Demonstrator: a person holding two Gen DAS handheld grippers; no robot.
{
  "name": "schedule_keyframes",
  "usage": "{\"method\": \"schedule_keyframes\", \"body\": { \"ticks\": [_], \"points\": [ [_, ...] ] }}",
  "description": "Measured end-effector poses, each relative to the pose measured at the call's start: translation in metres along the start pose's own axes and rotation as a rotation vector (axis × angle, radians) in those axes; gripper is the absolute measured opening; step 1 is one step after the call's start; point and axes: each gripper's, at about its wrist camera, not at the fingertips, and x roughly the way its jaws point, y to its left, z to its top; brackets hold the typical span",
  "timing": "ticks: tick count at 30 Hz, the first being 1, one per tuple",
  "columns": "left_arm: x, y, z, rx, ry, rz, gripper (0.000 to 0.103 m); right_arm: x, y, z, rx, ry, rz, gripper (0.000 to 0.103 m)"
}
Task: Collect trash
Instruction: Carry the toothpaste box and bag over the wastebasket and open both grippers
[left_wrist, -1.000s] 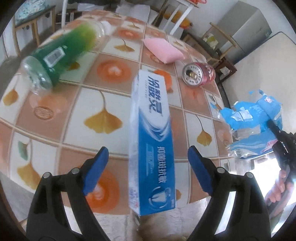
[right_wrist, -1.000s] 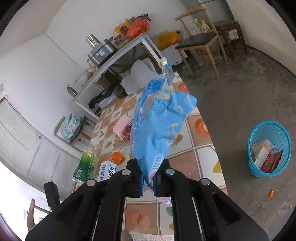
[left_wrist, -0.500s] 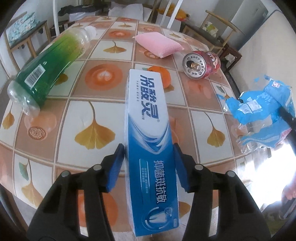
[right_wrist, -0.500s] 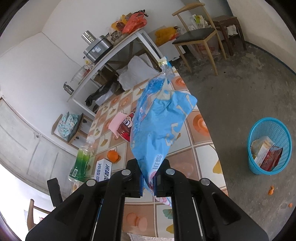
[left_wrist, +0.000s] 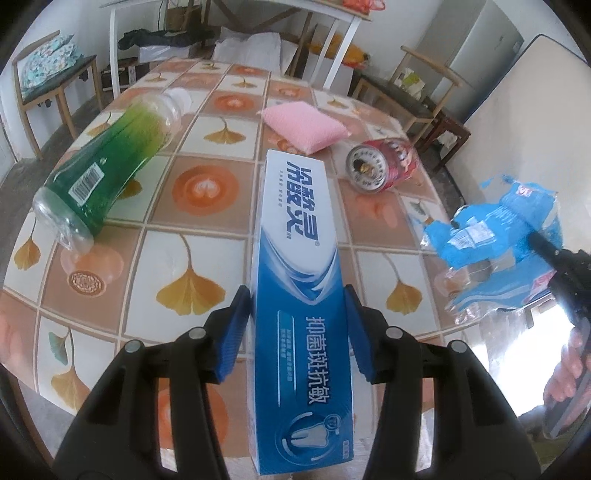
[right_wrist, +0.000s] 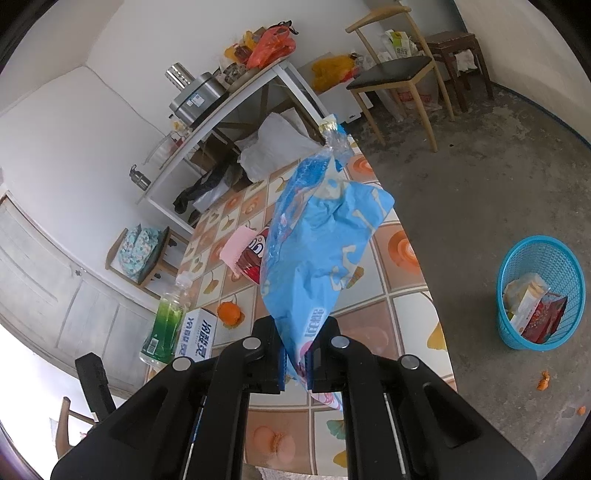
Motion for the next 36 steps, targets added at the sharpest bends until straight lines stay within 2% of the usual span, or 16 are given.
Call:
{"method": "schedule_keyframes", "body": {
  "ticks": [11, 16, 22, 28, 31, 36],
  "points": [
    [-0.019, -0.025, 0.008, 0.031, -0.043, -0.041, 0.048, -0.011, -0.015, 0.001, 0.045, -0.022, 0.05, 0.008],
    [-0.026, -0.048, 0.016, 0.079, -0.062, -0.08, 0.048, -0.038, -0.033, 0.008, 0.078, -0.098, 0.026, 0.008],
    [-0.025, -0.108, 0.035, 0.193, -0.06, -0.195, 0.048, -0.108, -0.083, 0.009, 0.152, -0.278, -0.09, 0.008],
    [0.0, -0.185, 0.042, 0.314, -0.001, -0.304, 0.048, -0.161, -0.152, -0.011, 0.271, -0.373, -0.239, 0.008],
    [0.024, -0.224, 0.04, 0.358, 0.056, -0.34, 0.048, -0.171, -0.182, -0.021, 0.322, -0.381, -0.298, 0.008],
    [0.066, -0.291, 0.023, 0.442, 0.161, -0.383, 0.048, -0.164, -0.236, -0.038, 0.415, -0.328, -0.374, 0.008]
  ]
}}
